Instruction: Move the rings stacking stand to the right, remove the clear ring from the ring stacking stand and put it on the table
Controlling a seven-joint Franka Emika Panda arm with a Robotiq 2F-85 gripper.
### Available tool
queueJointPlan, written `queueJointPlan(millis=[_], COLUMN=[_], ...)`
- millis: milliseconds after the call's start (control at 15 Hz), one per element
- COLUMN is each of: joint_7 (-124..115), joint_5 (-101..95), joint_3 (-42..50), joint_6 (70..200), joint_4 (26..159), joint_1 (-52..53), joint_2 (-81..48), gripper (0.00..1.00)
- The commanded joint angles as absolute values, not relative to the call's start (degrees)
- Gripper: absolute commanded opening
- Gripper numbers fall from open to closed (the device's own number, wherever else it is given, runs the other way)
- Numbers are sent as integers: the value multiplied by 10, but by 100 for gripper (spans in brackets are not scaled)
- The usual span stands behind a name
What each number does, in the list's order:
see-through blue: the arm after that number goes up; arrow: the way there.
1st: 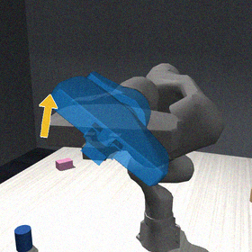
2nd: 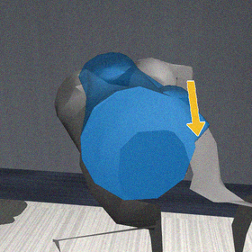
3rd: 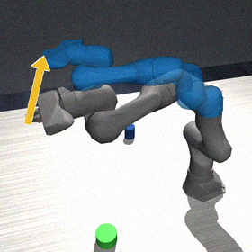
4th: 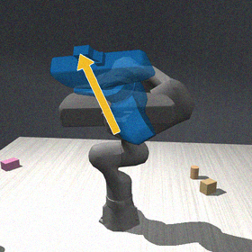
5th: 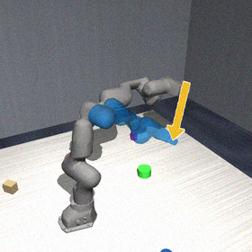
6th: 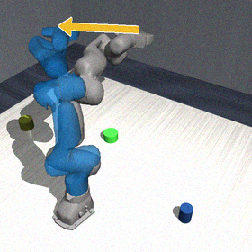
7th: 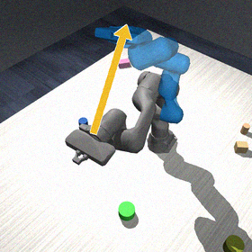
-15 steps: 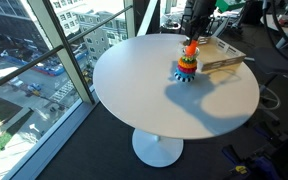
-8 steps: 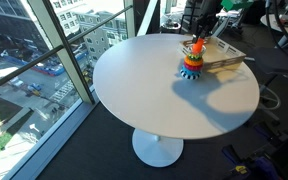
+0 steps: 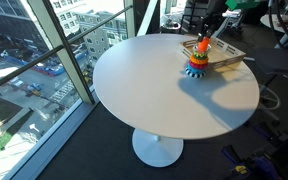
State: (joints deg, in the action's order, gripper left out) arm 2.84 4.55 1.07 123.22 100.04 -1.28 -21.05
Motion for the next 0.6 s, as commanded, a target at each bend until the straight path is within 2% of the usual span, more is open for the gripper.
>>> queueJointPlan(millis=[0, 533], joint_7=[6, -20], joint_5=[48, 49], joint_3=[15, 29], joint_6=[1236, 1243], joint_4=[1009, 1009], joint_1=[-21, -30], joint_2=[-197, -197], gripper=[21, 21])
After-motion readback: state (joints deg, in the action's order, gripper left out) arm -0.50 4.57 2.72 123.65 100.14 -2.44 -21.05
